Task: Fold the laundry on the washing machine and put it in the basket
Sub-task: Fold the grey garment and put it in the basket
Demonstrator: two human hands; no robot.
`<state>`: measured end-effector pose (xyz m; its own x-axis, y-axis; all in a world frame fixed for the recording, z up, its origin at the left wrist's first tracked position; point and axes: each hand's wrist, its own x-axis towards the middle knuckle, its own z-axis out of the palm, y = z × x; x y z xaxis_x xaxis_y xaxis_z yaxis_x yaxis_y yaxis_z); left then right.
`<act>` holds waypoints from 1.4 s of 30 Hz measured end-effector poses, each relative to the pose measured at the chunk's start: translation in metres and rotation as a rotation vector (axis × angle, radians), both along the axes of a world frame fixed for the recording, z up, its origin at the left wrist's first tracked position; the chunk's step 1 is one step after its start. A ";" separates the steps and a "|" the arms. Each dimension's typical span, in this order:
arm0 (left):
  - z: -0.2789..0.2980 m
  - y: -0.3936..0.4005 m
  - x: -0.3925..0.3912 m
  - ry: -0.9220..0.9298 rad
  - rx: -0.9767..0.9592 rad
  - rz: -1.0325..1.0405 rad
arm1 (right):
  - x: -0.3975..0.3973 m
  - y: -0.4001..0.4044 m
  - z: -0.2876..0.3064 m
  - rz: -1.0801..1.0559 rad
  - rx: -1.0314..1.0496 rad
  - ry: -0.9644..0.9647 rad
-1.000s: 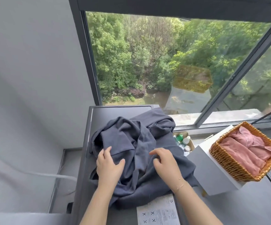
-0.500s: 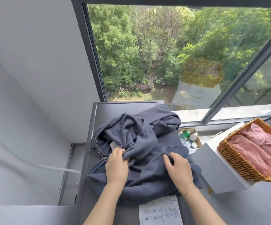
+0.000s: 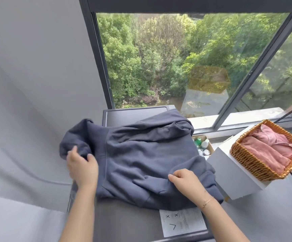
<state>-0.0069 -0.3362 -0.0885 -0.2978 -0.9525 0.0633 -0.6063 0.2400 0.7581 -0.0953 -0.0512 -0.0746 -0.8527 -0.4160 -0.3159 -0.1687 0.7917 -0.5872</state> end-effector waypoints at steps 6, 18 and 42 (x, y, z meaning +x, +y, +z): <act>-0.024 0.087 0.011 -0.112 0.137 -0.472 | 0.024 0.007 -0.009 -0.168 -0.038 0.023; -0.029 0.132 0.048 -0.430 0.825 -0.370 | 0.022 0.079 -0.034 0.257 0.189 0.062; -0.035 0.247 0.076 0.506 1.219 -0.144 | 0.035 0.143 -0.061 -0.144 -0.200 0.212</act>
<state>0.0692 -0.0890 -0.1238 -0.5969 -0.4409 -0.6703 -0.2218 -0.7122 0.6660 -0.0604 0.0915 -0.1359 -0.9453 -0.3225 -0.0488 -0.1989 0.6886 -0.6973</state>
